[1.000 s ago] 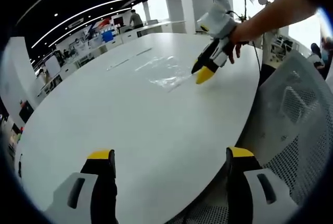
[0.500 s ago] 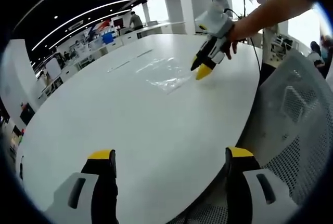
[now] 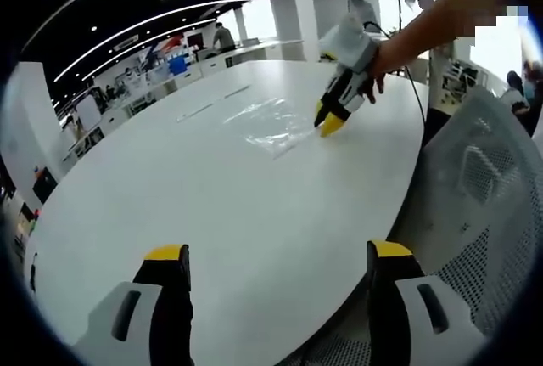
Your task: Open the resealable bag by pulling the two sides of the seal apart until the entire bag opening is separated and visibly accessible.
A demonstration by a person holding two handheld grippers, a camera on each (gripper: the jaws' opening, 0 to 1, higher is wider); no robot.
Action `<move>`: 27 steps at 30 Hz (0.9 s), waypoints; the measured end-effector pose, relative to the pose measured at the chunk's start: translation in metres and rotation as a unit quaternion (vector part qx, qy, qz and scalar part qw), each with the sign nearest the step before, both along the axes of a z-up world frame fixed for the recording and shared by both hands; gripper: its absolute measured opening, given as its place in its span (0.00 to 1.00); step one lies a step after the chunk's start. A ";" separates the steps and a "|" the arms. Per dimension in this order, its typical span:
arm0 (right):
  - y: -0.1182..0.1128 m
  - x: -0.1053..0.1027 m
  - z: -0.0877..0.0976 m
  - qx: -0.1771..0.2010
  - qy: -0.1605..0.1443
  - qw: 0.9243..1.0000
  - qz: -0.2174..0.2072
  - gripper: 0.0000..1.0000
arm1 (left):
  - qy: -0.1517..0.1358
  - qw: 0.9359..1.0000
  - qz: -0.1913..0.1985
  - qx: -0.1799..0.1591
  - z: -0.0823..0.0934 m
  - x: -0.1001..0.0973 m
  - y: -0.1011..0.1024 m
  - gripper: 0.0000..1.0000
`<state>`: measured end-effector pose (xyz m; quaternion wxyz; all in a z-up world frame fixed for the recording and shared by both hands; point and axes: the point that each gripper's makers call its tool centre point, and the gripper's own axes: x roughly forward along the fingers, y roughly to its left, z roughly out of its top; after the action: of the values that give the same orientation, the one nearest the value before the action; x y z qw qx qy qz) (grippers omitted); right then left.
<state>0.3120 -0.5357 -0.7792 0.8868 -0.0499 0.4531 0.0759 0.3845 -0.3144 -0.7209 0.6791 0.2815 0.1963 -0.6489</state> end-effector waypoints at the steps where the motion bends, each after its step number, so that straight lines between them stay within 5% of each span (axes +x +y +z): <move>1: 0.000 0.000 0.000 -0.001 0.003 1.000 0.009 0.13 | 0.000 1.000 -0.001 0.000 0.000 0.000 0.000 0.84; 6: 0.002 0.000 -0.001 -0.016 0.017 0.998 0.055 0.04 | 0.002 1.000 0.001 -0.004 0.002 0.001 -0.001 0.84; 11: 0.004 -0.001 0.000 -0.005 0.021 0.998 0.057 0.00 | 0.003 1.000 0.004 -0.008 0.004 0.001 -0.001 0.84; 20: 0.024 -0.001 0.001 -0.012 0.014 0.994 0.104 0.00 | 0.006 1.000 0.005 -0.007 0.003 0.002 -0.001 0.84; 27: 0.038 0.001 0.014 0.020 -0.002 0.994 0.104 0.00 | 0.016 1.000 0.002 -0.002 0.001 0.001 -0.002 0.84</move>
<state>0.3130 -0.4975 -0.7657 0.8758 -0.0795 0.4421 0.1768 0.3853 -0.3162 -0.7201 0.6780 0.2696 0.2065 -0.6519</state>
